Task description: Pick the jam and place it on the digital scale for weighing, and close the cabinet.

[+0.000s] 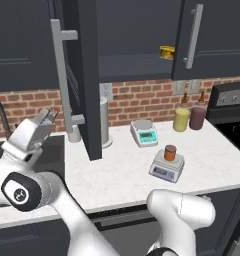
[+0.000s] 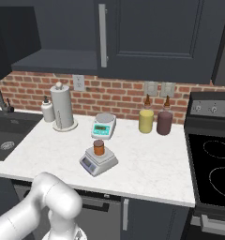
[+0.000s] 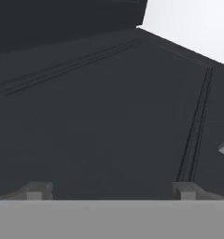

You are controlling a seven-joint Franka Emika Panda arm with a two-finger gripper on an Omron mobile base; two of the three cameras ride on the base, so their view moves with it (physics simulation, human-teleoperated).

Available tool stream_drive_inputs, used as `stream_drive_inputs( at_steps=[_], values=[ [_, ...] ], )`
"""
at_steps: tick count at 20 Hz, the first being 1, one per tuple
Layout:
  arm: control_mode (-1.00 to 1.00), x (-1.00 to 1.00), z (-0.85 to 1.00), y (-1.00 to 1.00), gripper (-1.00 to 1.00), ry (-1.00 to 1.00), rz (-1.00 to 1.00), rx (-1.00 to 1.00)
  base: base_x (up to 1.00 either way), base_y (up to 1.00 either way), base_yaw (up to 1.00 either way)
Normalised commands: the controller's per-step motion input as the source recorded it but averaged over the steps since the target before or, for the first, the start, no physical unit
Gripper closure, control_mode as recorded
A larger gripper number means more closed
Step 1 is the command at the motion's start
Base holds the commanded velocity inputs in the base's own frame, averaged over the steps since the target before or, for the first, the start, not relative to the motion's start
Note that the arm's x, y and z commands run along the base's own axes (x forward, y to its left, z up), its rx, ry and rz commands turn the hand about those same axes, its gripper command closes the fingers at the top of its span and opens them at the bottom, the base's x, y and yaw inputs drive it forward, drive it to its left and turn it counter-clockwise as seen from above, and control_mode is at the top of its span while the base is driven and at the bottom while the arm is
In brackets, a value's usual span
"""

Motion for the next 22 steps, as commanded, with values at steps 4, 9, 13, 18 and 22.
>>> stream_drive_inputs(
  at_steps=[4, 9, 13, 18, 22],
  values=[
    [-1.00, 0.27, 0.29, 0.08, -1.00, -0.24, -0.36, -0.07, 0.00, 0.00, 0.00],
    [-1.00, 0.11, 0.50, -0.05, -1.00, -0.03, -0.25, 0.00, 0.00, 0.00, 0.00],
    [-1.00, 0.02, 0.54, -0.17, -1.00, 0.16, -0.09, 0.00, 0.00, 0.00, 0.00],
    [-1.00, 0.23, 0.27, -0.53, -1.00, 0.40, 0.02, 0.01, 0.00, 0.00, 0.00],
    [-1.00, 0.58, 0.01, -0.87, -1.00, 0.65, 0.18, 0.08, 0.00, 0.00, 0.00]
  ],
)
